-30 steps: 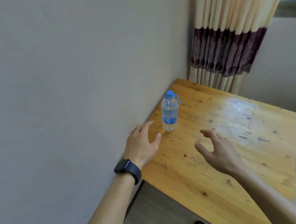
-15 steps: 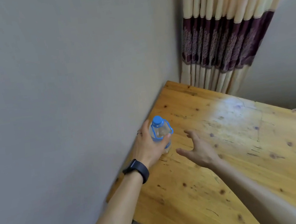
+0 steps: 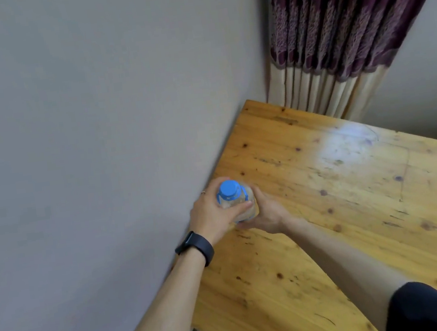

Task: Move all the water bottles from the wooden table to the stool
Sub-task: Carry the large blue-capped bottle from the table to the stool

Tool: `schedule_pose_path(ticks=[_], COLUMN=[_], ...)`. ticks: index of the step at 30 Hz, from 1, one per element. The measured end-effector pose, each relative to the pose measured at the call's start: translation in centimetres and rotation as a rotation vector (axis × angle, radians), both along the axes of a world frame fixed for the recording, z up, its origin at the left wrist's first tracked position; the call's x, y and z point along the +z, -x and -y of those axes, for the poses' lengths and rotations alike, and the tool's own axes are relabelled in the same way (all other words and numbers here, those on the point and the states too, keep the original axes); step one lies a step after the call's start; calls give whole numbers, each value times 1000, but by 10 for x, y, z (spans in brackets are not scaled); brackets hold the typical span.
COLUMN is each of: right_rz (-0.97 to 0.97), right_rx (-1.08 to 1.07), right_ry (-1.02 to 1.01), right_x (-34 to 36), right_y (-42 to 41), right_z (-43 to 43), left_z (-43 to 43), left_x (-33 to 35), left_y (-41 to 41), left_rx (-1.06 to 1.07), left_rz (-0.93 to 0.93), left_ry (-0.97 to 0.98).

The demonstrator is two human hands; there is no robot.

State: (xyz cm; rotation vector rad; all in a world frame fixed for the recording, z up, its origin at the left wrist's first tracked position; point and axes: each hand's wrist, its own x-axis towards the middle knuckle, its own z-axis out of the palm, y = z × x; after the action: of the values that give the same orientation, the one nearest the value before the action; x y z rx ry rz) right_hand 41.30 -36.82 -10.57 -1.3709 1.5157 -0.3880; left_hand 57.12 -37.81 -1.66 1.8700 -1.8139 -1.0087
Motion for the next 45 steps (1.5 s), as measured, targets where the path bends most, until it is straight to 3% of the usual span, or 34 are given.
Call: schedule_pose_path(ticks=[13, 23, 28, 33, 36, 39, 45], right_rz=[-92, -337, -421, -320, -287, -363, -383], right_rx=[86, 220, 228, 238, 190, 197, 163], right_ry=[53, 118, 163, 99, 25, 94, 100], right_x=[-6, 7, -2, -25, -29, -31, -34], right_y=[-65, -119, -142, -144, -145, -152, -160], right_z=[-95, -167, -178, -181, -179, -176, -179], left_z=[-86, -160, -176, -178, -173, -168, -159], left_x=[0, -23, -28, -45, -56, -63, -70], left_y=[-90, -163, -160, -150, -146, -148, -159], left_rx=[51, 279, 505, 711, 765, 816, 748], left_rz=[-204, -503, -654, -659, -688, -752, -792], left_ry=[-134, -285, -245, -219, -227, -249, -303])
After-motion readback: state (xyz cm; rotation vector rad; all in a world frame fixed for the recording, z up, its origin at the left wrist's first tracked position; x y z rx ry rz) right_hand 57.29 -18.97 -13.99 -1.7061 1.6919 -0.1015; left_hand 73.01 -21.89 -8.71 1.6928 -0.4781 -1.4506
